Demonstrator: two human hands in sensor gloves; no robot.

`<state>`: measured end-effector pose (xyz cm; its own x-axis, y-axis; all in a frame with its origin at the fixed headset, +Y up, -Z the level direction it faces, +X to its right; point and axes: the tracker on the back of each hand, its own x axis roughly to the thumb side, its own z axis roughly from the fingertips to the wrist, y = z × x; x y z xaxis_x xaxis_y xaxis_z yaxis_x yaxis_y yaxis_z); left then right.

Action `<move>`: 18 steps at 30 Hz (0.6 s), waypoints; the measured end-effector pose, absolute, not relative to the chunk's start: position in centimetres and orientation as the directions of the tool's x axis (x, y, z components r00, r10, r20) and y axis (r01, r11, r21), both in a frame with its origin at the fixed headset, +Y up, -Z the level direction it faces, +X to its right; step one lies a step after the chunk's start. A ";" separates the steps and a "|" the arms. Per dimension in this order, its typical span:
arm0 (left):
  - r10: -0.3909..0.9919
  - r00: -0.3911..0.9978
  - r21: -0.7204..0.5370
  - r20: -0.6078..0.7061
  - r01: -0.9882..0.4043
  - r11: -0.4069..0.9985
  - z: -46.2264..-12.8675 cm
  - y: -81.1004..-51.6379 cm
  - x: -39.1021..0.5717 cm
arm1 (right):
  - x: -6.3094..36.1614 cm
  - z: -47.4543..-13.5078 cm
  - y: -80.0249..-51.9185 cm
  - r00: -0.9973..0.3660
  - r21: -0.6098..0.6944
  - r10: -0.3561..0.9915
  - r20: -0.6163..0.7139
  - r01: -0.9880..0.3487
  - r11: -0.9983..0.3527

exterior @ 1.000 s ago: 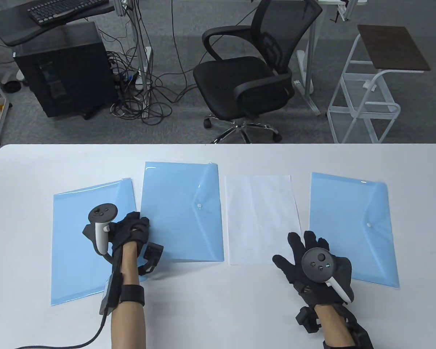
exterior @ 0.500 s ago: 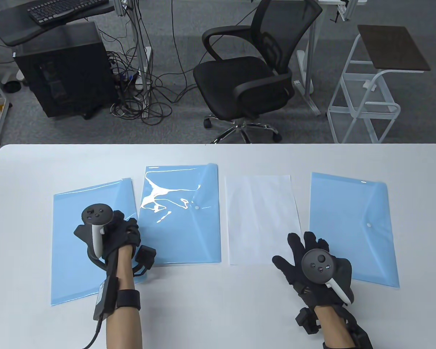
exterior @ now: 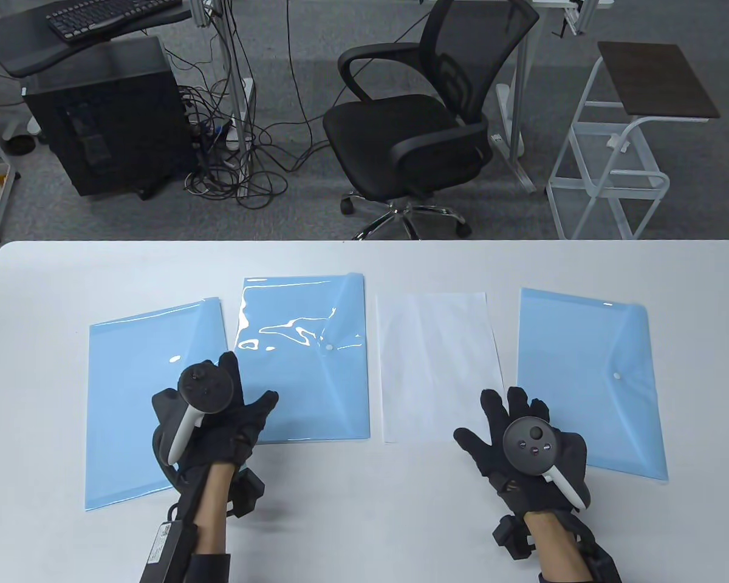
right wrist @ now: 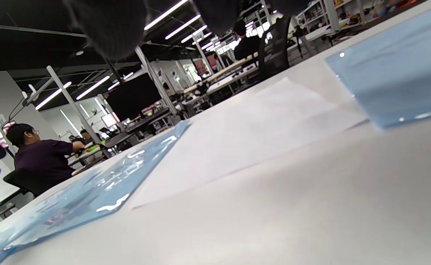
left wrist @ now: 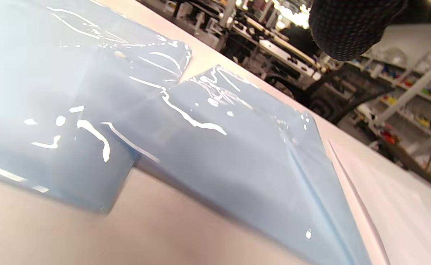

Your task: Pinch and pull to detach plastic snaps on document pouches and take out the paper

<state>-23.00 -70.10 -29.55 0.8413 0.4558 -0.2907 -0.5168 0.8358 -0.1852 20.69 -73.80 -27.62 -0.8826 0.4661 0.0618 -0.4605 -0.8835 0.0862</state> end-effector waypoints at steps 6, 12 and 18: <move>0.394 0.890 -0.148 -0.231 -0.432 0.890 -26.9 -70.2 -21.8 | 21.0 -27.6 -74.2 -0.880 0.094 0.473 0.036 -0.468 -0.878; 0.366 0.905 -0.151 -0.217 -0.402 0.903 -26.1 -72.4 -21.1 | 21.4 -27.6 -74.5 -0.881 0.095 0.472 0.007 -0.470 -0.878; 0.387 0.897 -0.157 -0.213 -0.422 0.893 -25.8 -72.8 -20.7 | 23.4 -28.3 -74.6 -0.842 0.033 0.534 -0.081 -0.538 -0.843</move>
<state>-20.74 -72.84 -25.81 0.8973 0.3866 -0.2128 -0.4219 0.8930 -0.1566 23.39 -74.57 -28.28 -0.8417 0.5339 -0.0808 -0.5376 -0.8426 0.0325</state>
